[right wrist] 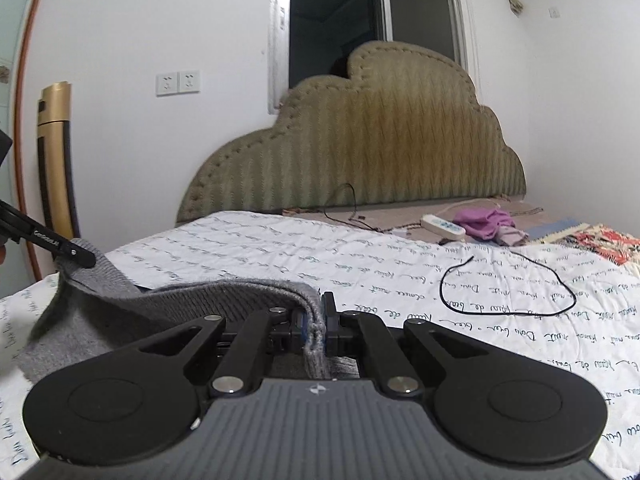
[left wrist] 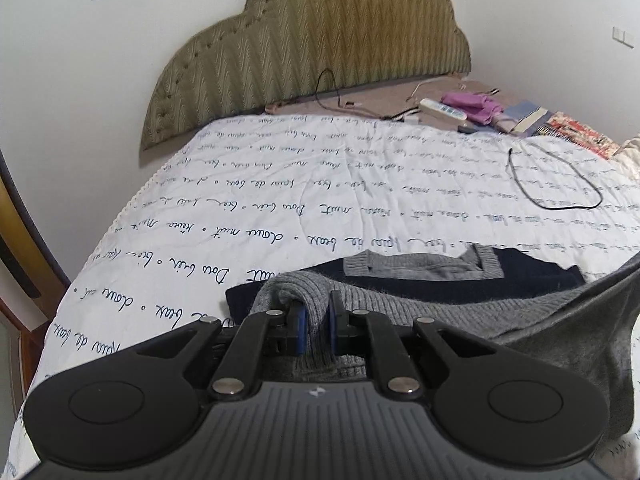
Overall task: Fold small clothes
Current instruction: 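Carry the hem over the navy sleeves toward the collar with both tools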
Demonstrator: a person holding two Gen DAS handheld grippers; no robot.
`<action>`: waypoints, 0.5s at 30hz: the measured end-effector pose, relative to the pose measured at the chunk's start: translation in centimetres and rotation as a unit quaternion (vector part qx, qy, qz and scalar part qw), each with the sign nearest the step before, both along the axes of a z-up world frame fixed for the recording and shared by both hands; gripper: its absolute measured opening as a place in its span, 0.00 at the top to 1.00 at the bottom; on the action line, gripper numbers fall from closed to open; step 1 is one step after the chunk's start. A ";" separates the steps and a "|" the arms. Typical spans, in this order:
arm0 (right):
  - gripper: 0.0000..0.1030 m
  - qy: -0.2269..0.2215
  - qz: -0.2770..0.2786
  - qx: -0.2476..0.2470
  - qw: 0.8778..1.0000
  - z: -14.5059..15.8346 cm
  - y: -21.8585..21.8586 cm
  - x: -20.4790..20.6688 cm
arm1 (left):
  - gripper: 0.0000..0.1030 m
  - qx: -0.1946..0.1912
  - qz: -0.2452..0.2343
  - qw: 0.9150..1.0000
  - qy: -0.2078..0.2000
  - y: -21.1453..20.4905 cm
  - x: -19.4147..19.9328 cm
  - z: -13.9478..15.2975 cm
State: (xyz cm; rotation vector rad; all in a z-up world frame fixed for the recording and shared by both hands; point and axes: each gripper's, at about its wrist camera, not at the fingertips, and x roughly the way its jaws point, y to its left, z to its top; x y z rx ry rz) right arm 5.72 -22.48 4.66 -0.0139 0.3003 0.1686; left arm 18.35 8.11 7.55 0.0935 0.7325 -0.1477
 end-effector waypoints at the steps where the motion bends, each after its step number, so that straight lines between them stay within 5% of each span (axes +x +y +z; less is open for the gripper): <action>1: 0.93 0.005 -0.003 0.002 1.000 -0.3 -0.1 0.7 | 0.90 0.001 0.000 1.000 0.007 -0.1 0.8 -0.3; 10: 0.93 0.060 -0.026 0.024 0.998 -3.9 -0.7 6.6 | 0.90 0.000 0.002 0.998 0.064 -0.8 6.9 -4.6; 15: 0.93 0.085 -0.038 0.045 0.995 -5.7 -1.4 8.7 | 0.88 -0.048 0.022 0.992 0.113 0.4 9.6 -6.8</action>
